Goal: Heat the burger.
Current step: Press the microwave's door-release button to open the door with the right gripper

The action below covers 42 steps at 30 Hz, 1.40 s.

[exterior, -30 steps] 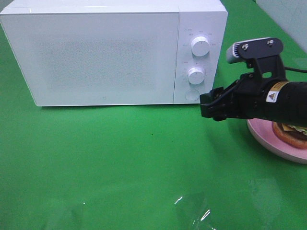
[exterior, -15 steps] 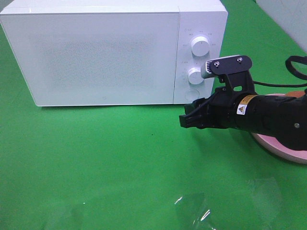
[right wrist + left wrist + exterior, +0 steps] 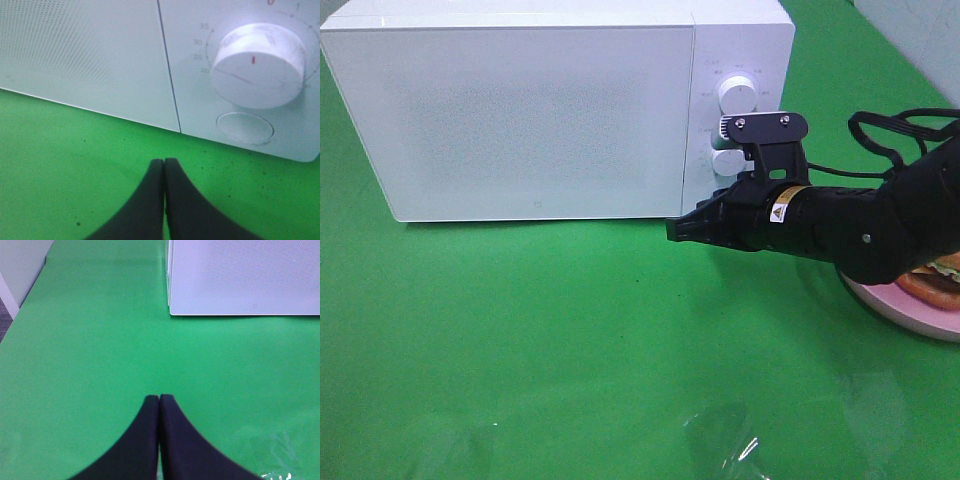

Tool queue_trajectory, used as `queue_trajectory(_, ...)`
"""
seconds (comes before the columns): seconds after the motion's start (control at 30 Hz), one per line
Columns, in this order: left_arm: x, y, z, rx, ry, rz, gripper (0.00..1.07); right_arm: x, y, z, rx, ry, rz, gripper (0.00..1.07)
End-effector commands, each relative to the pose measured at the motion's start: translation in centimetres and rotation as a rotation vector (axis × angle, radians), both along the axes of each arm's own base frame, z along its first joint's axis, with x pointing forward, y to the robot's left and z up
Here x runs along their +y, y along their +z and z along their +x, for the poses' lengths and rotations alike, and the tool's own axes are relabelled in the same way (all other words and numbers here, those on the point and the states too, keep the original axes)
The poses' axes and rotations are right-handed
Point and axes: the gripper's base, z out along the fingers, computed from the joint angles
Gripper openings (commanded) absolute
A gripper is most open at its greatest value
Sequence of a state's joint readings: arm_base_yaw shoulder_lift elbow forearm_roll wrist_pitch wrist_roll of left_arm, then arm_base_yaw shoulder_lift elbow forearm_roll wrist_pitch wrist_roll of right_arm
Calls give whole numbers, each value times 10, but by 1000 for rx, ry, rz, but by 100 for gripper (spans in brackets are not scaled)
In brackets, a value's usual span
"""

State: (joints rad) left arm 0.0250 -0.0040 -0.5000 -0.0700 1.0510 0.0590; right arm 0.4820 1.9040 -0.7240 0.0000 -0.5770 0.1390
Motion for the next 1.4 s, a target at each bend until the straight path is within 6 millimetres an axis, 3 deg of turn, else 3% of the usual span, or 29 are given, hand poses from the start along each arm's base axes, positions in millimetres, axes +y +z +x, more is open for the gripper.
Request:
queue_trajectory(0.03, 0, 0, -4, -39, -5, 1, 0, 4, -1, 4, 20, -27, 51, 0)
queue_trajectory(0.23, 0, 0, -4, -39, -5, 1, 0, 9, -8, 15, 104, -130, 214, 0)
queue_trajectory(0.37, 0, 0, -4, -39, -5, 1, 0, 14, -11, 23, 159, -242, 449, 0)
queue_trajectory(0.47, 0, 0, -4, -39, -5, 1, 0, 14, -11, 24, 163, -257, 491, 0)
queue_trajectory(0.67, 0, 0, -3, -35, -5, 0, 0, 3, -22, 32, 209, -536, 781, 0)
queue_trajectory(1.03, 0, 0, -3, -34, -5, 0, 0, -8, -36, 35, 193, -704, 896, 0)
queue_trajectory(1.4, 0, 0, -3, -34, -5, 0, 0, -11, -40, 38, 127, -699, 961, 0)
